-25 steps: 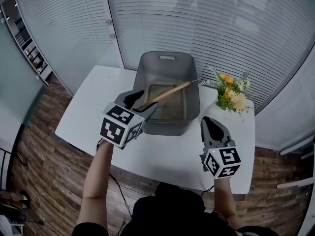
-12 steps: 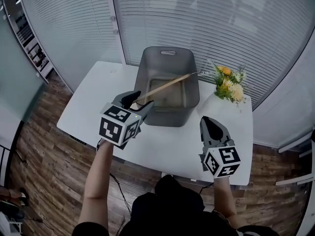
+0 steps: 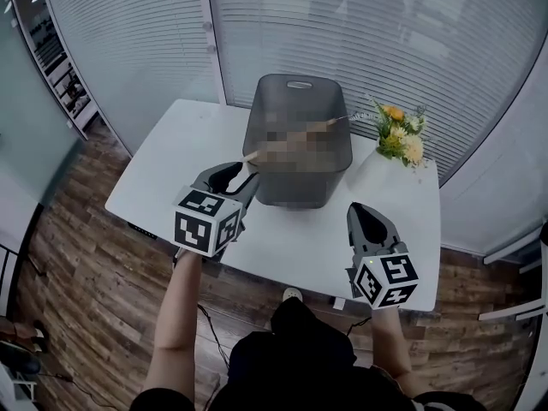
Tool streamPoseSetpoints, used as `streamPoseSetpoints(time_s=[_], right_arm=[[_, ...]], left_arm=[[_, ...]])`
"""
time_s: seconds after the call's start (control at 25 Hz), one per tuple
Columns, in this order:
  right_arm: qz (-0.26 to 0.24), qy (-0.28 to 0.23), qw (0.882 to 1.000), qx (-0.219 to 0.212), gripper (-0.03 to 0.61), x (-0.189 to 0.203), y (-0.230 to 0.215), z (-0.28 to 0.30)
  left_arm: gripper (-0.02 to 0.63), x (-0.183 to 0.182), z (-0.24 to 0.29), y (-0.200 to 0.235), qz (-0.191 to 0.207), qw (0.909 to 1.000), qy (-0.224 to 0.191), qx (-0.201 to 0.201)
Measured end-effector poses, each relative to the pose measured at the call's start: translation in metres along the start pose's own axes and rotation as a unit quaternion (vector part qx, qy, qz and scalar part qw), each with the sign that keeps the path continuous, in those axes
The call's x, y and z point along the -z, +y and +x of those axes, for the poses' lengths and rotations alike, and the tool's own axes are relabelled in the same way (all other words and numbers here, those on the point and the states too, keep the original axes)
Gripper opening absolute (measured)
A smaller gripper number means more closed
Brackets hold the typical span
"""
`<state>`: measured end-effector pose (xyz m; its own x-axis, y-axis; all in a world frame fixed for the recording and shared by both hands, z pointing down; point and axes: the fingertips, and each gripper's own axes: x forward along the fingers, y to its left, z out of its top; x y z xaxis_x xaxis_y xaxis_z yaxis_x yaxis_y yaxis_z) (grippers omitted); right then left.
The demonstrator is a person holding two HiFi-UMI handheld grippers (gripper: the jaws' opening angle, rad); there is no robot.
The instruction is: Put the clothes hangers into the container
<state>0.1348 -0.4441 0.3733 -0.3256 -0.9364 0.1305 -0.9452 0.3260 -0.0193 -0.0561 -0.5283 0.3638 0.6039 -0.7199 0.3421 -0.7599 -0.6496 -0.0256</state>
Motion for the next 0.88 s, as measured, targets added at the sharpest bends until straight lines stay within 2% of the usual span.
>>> streamPoseSetpoints(time_s=[0.44,0.88], right_arm=[[0.008,-0.002,1.000,-0.012,0.029,0.005,0.032,-0.021],[0.011,-0.008,1.000,-0.014,0.029,0.012,0.042,-0.047]], left_arm=[[0.096,0.020,-0.047,-0.012,-0.052,0.9974,-0.046,-0.020],[0.035,0.053,-0.065,-0.045,-0.086,0.9928,-0.082,-0.012]])
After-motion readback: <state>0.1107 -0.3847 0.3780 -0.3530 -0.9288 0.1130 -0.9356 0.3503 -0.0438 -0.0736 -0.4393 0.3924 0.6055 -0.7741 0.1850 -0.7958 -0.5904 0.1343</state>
